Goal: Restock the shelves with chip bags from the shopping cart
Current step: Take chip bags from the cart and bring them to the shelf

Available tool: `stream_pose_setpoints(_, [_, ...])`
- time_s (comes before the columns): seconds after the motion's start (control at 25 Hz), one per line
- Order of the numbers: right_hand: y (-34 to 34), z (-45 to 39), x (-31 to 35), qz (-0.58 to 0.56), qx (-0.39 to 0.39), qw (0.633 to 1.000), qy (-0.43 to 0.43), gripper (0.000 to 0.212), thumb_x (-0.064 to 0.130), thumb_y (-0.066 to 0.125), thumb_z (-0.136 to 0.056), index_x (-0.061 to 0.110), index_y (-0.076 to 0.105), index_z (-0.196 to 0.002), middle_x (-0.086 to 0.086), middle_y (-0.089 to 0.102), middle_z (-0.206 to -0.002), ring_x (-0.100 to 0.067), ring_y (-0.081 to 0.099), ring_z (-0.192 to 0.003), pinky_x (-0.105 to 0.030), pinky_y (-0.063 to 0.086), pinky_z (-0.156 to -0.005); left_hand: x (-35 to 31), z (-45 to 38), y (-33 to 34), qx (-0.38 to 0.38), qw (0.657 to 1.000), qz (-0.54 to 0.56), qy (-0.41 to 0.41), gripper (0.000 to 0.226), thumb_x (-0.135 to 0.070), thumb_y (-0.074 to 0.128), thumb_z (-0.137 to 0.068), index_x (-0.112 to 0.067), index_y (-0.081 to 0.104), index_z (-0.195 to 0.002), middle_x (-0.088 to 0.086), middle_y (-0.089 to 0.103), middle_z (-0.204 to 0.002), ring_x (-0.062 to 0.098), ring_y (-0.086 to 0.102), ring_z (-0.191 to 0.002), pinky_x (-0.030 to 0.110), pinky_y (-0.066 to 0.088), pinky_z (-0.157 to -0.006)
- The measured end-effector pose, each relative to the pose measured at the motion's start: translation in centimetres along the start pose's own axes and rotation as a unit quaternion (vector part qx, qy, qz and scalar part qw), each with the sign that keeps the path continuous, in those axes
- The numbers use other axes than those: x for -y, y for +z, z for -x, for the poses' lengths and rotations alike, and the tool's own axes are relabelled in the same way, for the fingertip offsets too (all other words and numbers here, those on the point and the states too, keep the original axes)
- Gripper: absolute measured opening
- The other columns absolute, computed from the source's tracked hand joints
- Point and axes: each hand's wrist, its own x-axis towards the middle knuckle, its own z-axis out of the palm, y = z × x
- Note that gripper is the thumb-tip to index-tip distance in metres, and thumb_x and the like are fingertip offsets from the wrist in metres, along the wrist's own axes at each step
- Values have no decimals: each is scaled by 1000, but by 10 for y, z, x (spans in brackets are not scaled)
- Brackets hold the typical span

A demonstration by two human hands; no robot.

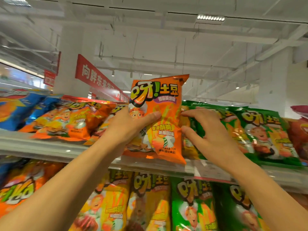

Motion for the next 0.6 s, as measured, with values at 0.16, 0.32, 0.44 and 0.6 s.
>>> stream_pose_setpoints(0.16, [49, -25, 57, -40, 5, 999, -26, 43, 36, 63, -93, 27, 57, -135, 9, 55, -134, -3, 41, -127, -18, 30, -103, 0, -2, -80, -18, 1000, -7, 12, 28, -39, 83, -80, -29, 71, -104, -13, 79, -88, 6, 76, -74, 14, 54, -52])
stream_pose_setpoints(0.32, [122, -60, 132, -38, 22, 998, -53, 41, 35, 66, -93, 24, 60, -132, 13, 55, -126, -7, 46, -123, -24, 34, -100, 11, -6, -190, -39, 998, -28, 31, 29, -40, 84, -78, -31, 72, -103, -11, 80, -93, 11, 78, -80, 19, 59, -58])
stream_pose_setpoints(0.44, [187, -89, 192, -20, 73, 995, -60, 42, 37, 66, -94, 22, 60, -132, 1, 60, -130, -18, 49, -126, -34, 38, -105, 18, -15, -284, -73, 996, -44, 35, 27, -41, 84, -77, -31, 72, -100, -12, 80, -90, 8, 77, -77, 18, 57, -54])
stream_pose_setpoints(0.6, [252, -116, 244, 94, 124, 985, -72, 49, 54, 55, -95, 28, 57, -137, 6, 56, -135, -19, 44, -134, -44, 29, -114, 28, -42, -377, -99, 993, -68, 12, 39, -46, 83, -77, -30, 70, -110, -10, 80, -93, 10, 77, -81, 26, 59, -59])
